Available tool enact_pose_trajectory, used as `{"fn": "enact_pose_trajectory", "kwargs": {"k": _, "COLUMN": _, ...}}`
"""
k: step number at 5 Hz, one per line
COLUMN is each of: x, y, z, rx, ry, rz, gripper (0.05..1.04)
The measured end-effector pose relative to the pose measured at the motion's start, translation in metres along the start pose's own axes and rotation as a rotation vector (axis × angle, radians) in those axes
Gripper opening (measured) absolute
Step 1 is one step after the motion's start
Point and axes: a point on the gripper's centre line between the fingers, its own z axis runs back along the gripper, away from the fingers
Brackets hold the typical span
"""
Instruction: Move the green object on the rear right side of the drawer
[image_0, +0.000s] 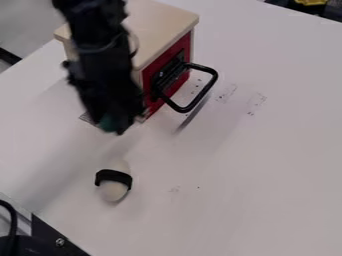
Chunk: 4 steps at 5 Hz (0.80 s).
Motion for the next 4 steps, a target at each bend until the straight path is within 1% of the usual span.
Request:
{"fn": "enact_pose_trajectory", "kwargs": {"k": 1, "x": 0.047, "y": -0.039, "z": 0.021, "rx": -0.035, "ry": -0.020, "rz": -0.002, "gripper": 0.467}}
{"fn": "enact_pose_trajectory", "kwargs": {"k": 2, "x": 0.097, "y": -0.071, "z": 0.024, "rx": -0.044, "ry": -0.031, "rz": -0.014, "gripper": 0.467}}
{"fn": "enact_pose_trajectory", "kwargs": {"k": 3, "x": 0.145, "y": -0.092, "z": 0.005, "rx": -0.035, "ry": -0.017, "rz": -0.011, "gripper": 0.467}}
{"fn": "enact_pose_trajectory", "kwargs": {"k": 4, "x": 0.193, "y": -0.107, "z": -0.022, "rx": -0.013, "ry": -0.006, "rz": 0.000, "gripper": 0.467}}
